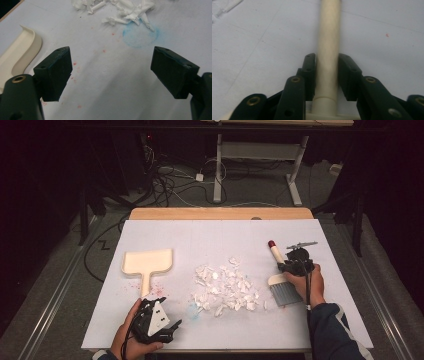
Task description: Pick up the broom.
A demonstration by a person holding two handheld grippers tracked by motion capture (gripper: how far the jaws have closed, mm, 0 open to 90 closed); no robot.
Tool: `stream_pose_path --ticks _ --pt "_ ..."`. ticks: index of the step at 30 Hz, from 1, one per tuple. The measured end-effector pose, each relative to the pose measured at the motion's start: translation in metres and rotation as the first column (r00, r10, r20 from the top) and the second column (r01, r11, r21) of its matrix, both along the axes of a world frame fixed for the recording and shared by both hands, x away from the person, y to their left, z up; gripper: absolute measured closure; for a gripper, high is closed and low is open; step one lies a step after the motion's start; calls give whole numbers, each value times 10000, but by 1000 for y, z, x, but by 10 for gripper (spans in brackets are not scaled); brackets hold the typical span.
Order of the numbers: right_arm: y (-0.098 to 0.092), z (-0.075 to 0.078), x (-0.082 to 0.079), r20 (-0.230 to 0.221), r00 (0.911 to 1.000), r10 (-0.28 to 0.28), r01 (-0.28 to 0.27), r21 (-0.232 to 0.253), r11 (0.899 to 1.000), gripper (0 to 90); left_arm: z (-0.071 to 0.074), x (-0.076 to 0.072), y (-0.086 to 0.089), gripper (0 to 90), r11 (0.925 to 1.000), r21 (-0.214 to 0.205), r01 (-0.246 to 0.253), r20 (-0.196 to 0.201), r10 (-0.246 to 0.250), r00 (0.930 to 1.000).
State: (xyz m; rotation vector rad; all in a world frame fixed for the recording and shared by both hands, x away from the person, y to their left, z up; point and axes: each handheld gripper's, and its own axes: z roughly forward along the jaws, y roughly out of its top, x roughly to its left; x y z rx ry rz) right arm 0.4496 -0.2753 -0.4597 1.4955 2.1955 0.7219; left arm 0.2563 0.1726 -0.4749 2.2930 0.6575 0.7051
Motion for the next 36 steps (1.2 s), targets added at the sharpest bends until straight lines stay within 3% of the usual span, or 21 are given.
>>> stream_pose_path --ticks 9,14,16,21,22,23,28,29,30,36 --pt "-3 1 -3 320 9995 -4 -2 179 9998 716 0 0 0 168 10000 23 43 -65 -43 10000" --pt "-7 19 -13 1398 9902 -36 -13 354 9994 717 -1 1 -1 168 10000 10 52 -90 -52 9999" --pt "-8 22 -15 1513 9885 -44 -15 389 9992 717 0 1 -1 168 10000 1 50 -69 -50 10000" --pt "-13 35 -26 2213 9752 -17 -140 692 9975 718 1 0 -1 168 10000 -21 -41 9 41 10000" --pt "-14 41 -31 2501 9682 56 -272 829 9962 718 1 0 -1 168 10000 -18 -52 11 52 10000" --pt "-14 41 -31 2501 9682 56 -272 829 9962 718 1 1 -1 168 10000 -31 -75 15 75 10000" --pt "-17 56 -43 3180 9479 161 -516 1036 9933 718 1 1 -1 168 9999 40 -110 45 109 9999" --pt "-18 62 -48 3441 9388 170 -612 1181 9911 718 1 1 -1 168 9999 46 -132 52 131 9999" --pt "-18 62 -48 3441 9388 170 -612 1181 9911 718 1 0 -1 168 9999 34 -149 55 149 9999" --pt "-19 75 -60 3974 9176 59 -671 1401 9879 718 3 0 -2 168 9995 -174 -259 67 261 9996"
